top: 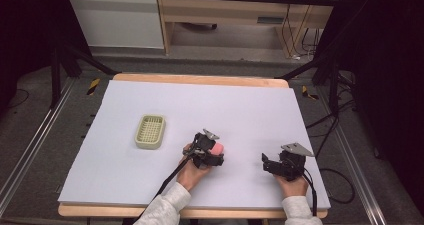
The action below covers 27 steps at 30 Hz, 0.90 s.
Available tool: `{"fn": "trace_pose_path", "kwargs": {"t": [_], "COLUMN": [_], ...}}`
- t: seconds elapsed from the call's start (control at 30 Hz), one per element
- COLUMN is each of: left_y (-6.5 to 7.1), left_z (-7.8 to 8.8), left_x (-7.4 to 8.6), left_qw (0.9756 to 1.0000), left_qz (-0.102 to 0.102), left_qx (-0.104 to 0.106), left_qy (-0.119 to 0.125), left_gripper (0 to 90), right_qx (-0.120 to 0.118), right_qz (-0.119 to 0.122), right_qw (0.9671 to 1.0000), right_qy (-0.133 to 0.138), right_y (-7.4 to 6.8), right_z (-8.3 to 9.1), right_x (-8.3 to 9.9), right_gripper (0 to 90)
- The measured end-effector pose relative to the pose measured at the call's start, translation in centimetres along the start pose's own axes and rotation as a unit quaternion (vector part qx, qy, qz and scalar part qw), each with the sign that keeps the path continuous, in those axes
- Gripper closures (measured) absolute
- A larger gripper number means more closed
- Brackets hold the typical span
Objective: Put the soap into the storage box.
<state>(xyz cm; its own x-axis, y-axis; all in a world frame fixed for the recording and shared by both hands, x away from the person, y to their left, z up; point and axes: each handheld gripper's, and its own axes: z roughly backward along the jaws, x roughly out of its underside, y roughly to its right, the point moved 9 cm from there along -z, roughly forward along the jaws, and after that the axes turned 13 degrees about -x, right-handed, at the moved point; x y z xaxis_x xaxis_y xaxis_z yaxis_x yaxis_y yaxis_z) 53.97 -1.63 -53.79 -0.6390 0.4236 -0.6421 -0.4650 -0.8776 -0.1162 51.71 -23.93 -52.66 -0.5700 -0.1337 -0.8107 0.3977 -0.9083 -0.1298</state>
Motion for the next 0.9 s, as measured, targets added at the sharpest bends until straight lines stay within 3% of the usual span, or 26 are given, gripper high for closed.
{"fn": "trace_pose_path", "kwargs": {"t": [0.37, 0.47, 0.9], "left_y": [0.06, 0.04, 0.16], "left_z": [0.03, 0.05, 0.01], "left_x": [0.12, 0.14, -0.01], "left_qw": [0.9999, 0.9997, 0.9993], "left_qz": [-0.001, -0.010, -0.014], "left_qx": [0.008, 0.005, 0.001], "left_qy": [-0.012, -0.020, -0.035], "left_gripper": [34.6, 34.9, 36.6], "right_qx": [-0.003, -0.003, -0.005], "right_qz": [-0.002, -0.006, -0.006], "right_qw": [1.0000, 1.0000, 1.0000], "right_qy": [-0.002, -0.003, -0.003], "right_y": [-0.06, -0.01, -0.02], "right_z": [-0.03, -0.05, -0.05], "right_x": [0.04, 0.08, 0.08], "right_gripper": [8.7, 8.7, 8.7]}}
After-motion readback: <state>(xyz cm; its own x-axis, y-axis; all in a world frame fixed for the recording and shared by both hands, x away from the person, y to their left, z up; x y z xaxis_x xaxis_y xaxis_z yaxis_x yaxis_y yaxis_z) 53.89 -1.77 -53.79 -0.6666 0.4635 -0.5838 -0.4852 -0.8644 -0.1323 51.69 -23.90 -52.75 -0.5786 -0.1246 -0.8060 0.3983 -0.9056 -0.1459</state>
